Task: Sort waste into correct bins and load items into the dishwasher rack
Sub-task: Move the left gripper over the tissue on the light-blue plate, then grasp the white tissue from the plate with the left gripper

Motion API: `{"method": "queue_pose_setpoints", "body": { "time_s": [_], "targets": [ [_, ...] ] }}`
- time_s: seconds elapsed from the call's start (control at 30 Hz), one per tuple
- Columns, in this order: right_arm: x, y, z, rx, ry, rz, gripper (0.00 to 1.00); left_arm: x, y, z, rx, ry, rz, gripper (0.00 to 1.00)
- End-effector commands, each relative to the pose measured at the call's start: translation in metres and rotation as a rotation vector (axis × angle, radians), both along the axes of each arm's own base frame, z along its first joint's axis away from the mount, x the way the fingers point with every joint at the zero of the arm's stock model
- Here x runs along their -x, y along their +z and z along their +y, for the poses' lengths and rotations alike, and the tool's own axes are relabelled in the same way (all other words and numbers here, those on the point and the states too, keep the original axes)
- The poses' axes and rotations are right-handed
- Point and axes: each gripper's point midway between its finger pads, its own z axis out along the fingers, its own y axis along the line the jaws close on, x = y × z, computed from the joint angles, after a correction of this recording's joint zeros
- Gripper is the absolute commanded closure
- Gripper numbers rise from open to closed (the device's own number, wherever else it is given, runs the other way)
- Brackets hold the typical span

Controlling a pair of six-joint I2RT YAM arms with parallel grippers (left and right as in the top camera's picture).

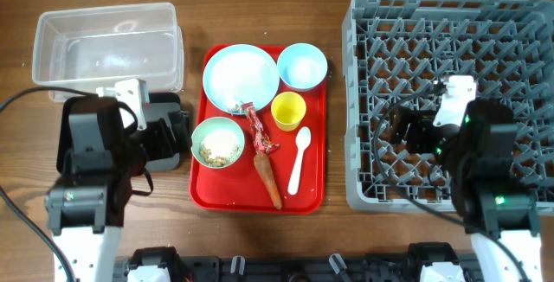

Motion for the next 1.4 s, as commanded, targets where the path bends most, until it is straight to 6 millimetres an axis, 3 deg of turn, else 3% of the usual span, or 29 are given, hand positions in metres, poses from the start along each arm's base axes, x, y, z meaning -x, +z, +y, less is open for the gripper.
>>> {"method": "queue_pose_setpoints", "body": {
  "time_s": [0.0,0.1,0.2,0.33,0.47,0.67,0.9,1.1,1.37],
  "targets": [
    [-0.003,0.005,0.001,0.015,0.025,0.031,0.00,0.005,0.005,-0.008,0.047,-0.027,0.057,0.00],
    [0.001,-0.002,0.008,-0.022,0.050,0.072,0.00,0.010,0.002,-0.009,0.049,-0.027,0.081,0.00],
    [0.000,-0.001,0.008,-0.022,0.050,0.066,0.00,0.001,0.010,-0.014,0.071,-0.049,0.030,0.00],
    [0.000,-0.001,0.008,-0.022,0.050,0.066,0.00,-0.028,0.027,-0.017,0.103,-0.050,-0.081,0.00],
    [0.000,-0.001,0.008,-0.022,0.050,0.066,0.00,-0.056,0.019,-0.026,0.110,-0.071,-0.091,0.02],
    [0.000,-0.001,0.008,-0.022,0.050,0.066,0.00,-0.103,-0.024,-0.053,0.037,-0.117,-0.050,0.05],
    [0.000,-0.001,0.008,-0.021,0.050,0.067,0.00,-0.136,-0.080,-0.083,-0.045,-0.155,0.001,0.05],
    [-0.001,-0.005,0.008,-0.022,0.049,0.083,0.00,-0.149,-0.131,-0.091,-0.081,-0.160,0.072,0.14],
    [-0.006,-0.018,0.009,-0.023,0.049,0.129,0.00,-0.146,-0.160,-0.091,-0.092,-0.163,0.141,0.23]
  ]
}}
